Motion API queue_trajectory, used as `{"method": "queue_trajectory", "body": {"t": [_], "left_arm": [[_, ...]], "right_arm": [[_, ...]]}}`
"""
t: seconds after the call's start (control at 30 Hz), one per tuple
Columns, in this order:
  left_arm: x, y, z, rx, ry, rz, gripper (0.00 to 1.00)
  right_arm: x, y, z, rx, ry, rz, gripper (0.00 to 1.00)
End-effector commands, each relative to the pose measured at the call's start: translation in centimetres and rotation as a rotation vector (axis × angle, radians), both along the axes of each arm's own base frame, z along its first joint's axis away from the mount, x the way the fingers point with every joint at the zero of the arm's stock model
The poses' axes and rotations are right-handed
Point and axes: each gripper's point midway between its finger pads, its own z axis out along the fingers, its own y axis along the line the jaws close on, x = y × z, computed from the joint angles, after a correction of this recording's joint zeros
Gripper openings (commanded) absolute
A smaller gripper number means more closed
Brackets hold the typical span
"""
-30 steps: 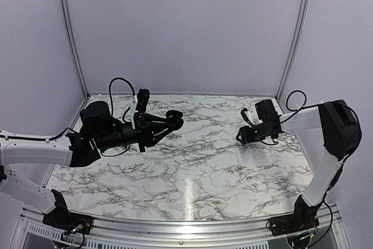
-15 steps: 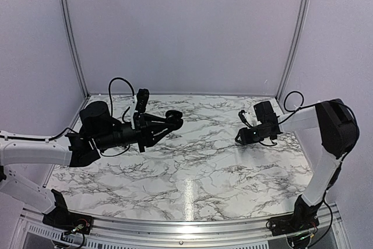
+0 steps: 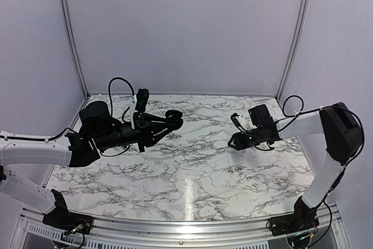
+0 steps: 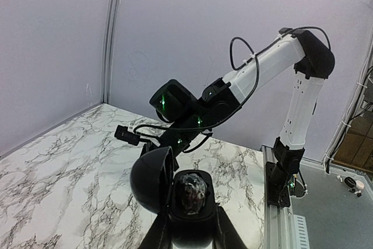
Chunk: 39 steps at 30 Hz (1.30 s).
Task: Insert the wireless bluetooth earbuds into the charging case
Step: Move the right earbud to the center of the board.
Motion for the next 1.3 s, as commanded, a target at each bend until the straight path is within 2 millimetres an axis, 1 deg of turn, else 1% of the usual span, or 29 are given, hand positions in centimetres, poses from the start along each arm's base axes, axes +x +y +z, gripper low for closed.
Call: {"method": "queue_trajectory", "body": {"t": [0.0,0.03,0.07,0.17,0.23,0.33,0.57,0.67,0.8,1.0,1.27], "left_arm": [[-0.3,0.4,0.4,-0.011,-0.009,-0.008,0.0],[-0.3,0.4,0.5,-0.012,-0.01,-0.008,0.0],[-0.3,0.4,0.6,-0.015,-0.013,-0.008,0.0],[-0.4,0.4,0.7,-0.015,-0.018,-0.009,0.0],[-0.3,0.4,0.8,-0.016,-0.022,-0.011,0.0],[-0.3,0.2,0.8,-0.014,-0.02,-0.015,0.0],[-0.4,0.3,0.9,-0.018,-0.019,-0.017,0.0],[-0.4,0.3,1.1,-0.022,-0.024,-0.018,0.0],[-0.4,0.2,1.3,-0.025,-0.025,-0.022,0.0],[-0.4,0.1,1.4,-0.026,-0.027,-0.023,0.0],[-0.5,0.4,1.5,-0.026,-0.032,-0.016,0.0]], "right_arm": [[1.8,-0.3,5.0,0.071,-0.141,-0.033,0.37],[1.9,-0.9,4.9,0.064,-0.143,-0.052,0.37],[2.4,-1.4,5.4,0.073,-0.169,-0.073,0.38],[3.0,-3.8,5.1,0.089,-0.175,-0.156,0.4],[3.1,-4.5,4.9,0.091,-0.183,-0.193,0.41],[3.2,-5.0,4.2,0.082,-0.173,-0.225,0.43],[3.4,-5.9,1.3,0.035,-0.118,-0.28,0.49],[3.6,-6.4,0.5,0.004,-0.108,-0.301,0.51],[3.7,-6.3,0.2,-0.001,-0.101,-0.294,0.51],[3.3,-5.6,-1.1,0.01,-0.048,-0.257,0.39],[3.0,-4.7,-1.9,0.016,-0.016,-0.22,0.32]]}}
